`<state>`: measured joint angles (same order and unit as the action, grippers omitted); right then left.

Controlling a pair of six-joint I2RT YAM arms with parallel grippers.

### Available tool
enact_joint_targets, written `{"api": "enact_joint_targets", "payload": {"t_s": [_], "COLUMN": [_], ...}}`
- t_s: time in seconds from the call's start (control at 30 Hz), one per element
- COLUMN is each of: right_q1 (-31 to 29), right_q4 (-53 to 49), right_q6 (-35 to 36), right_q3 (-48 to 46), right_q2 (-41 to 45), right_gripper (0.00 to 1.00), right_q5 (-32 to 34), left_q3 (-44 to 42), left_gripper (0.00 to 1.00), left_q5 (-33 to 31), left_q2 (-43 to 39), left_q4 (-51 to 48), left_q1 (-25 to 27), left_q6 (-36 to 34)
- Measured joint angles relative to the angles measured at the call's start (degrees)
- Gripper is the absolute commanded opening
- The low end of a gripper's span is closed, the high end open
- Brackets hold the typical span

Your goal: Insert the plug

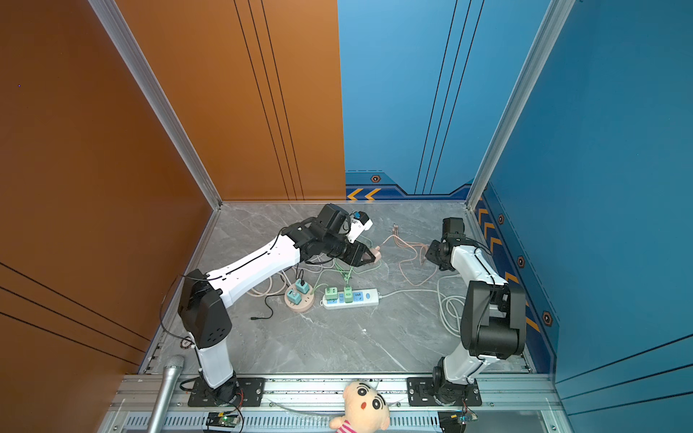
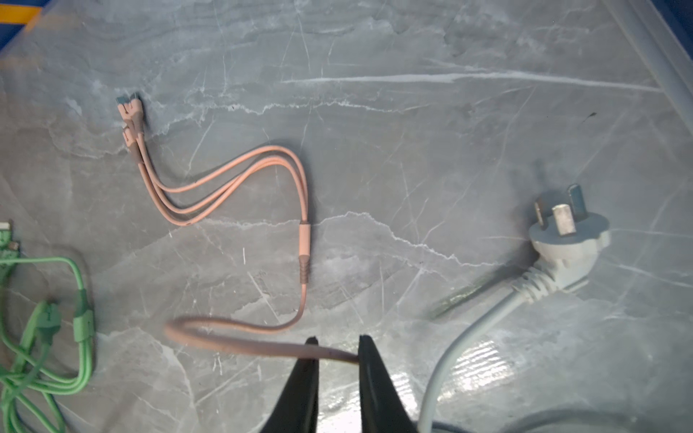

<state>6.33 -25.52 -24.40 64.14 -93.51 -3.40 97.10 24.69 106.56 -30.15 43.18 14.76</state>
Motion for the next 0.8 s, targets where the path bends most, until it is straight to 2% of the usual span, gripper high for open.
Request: {"api": "enact_joint_targets", "payload": {"t_s": [0.1,0.2,0.33,0.6,0.8], "right_q1": [0.0,0.0,0.0,0.1,0.1], "right_q4": [0.2,0.5,0.6,0.2,0.3], "right_q6": [-0.1,-0.4,-1.0,-1.5,-4.2], "right_q3": [1.0,1.4,1.4,1.4,0.9], "right_q2": [0.3,2.0,7.2,16.3,19.2], "right_gripper": [0.37,0.41,0.53,0.55,0.55], "right_q5": [0.0,0.1,-0.8,-2.8,-14.6], "left_q3": [-1.4,-2.6,-2.9,-3.0,-3.0], "left_gripper": [0.34,0.34,0.34,0.34,0.35], "left_q5": [-0.2,-0.2,-0.2,-1.1,-2.7], "left_q2": [0.0,0.2,1.0,2.2,2.2], "left_q4": [1.8,4.2,8.2,11.7,12.7], "left_q1": [0.0,0.1,0.5,1.1,1.7], "left_q6": [0.9,2.2,3.4,4.6,4.2]}}
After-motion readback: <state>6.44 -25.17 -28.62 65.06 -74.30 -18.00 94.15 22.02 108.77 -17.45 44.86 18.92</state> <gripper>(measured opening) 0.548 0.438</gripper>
